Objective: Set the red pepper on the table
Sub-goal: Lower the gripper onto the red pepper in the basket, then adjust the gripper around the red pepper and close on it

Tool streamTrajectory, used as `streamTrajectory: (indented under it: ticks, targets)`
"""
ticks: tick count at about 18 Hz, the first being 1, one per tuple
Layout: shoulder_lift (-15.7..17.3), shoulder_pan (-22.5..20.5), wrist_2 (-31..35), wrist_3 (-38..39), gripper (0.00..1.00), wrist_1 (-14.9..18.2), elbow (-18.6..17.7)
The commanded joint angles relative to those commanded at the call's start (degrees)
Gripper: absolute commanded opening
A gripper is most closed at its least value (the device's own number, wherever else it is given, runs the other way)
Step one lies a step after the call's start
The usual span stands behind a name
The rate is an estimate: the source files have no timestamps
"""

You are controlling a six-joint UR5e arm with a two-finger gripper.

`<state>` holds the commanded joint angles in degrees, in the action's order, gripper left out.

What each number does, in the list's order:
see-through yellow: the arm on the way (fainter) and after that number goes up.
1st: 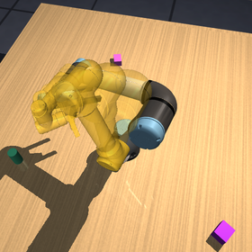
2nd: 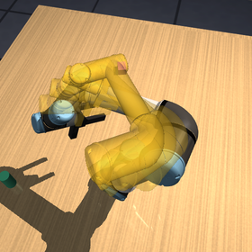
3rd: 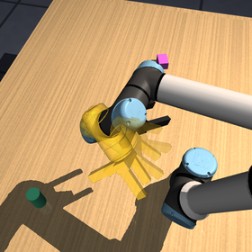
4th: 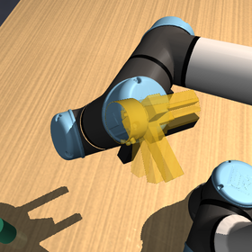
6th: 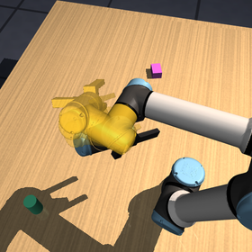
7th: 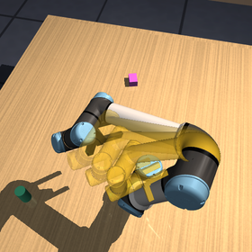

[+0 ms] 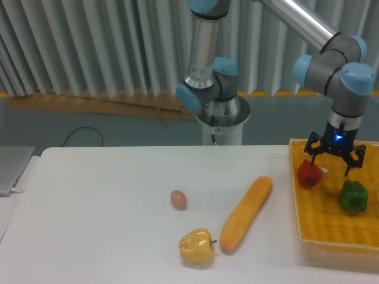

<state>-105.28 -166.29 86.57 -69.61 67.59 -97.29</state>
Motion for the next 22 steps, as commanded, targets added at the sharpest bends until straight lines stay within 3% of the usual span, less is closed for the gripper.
streamTrajectory:
  ticks: [9,11,15,17,19,22]
  targets:
    - [-0.4,0.6,2.6,-0.1,1.00,-0.7,-3.2]
    - [-0.6,0.7,2.6,0.6,1.00,-3.3,-3.9]
    - [-0.3,-1.0,3.0,0.3,1.00,-2.8,-2.7]
    - [0.3,-1.0,3.0,0.4,1.00,1.7,-0.6]
    - [0.4,-1.1,1.8,0.4,1.00,10.5,3.4]
    - [0.8,-2.6,-2.7,0.5,1.00,11.7,3.8]
